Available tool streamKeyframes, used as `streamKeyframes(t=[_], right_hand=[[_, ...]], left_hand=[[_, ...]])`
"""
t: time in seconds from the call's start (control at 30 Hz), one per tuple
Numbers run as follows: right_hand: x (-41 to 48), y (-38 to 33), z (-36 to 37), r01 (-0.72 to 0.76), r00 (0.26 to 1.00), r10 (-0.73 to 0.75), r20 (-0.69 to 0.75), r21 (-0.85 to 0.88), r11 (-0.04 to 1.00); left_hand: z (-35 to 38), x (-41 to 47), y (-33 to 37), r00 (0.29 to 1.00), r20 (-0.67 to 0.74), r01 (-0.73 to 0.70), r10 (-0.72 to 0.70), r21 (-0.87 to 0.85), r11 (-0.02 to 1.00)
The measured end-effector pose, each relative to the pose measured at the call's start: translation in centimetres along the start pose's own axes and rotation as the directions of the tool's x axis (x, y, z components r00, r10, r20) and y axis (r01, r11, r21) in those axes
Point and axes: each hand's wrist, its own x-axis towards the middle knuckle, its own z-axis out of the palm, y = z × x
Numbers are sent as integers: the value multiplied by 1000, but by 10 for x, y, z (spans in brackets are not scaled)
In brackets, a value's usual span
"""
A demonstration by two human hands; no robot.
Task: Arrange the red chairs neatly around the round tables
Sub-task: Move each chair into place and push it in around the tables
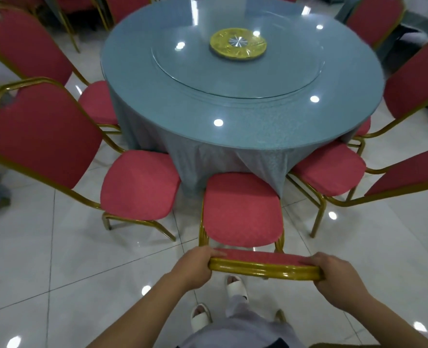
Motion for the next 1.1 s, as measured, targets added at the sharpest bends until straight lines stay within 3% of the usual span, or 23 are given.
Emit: streamKeyframes(t=[0.17, 0.63, 0.83, 1.0, 1.1], right_hand=[[-29, -5, 19, -10, 1000, 11, -29, 21, 1000], [-87, -13, 49, -47, 994, 40, 98, 60, 997], [-61, -11, 43, -53, 998, 58, -32, 148, 988], [-2, -7, 16, -8, 997, 17, -75, 114, 993], [22, 13, -10, -56, 997, 60, -54, 82, 995]], left_hand=[[9, -17, -10, 998, 4, -65, 65, 30, 997], [44, -73, -39, 997, 15, -78, 77, 67, 995], [21, -44, -20, 998, -44, -53, 53, 12, 999], [-9, 6, 0, 991, -132, 21, -20, 10, 1000], [-13, 27, 24, 998, -64, -10, 13, 35, 999]])
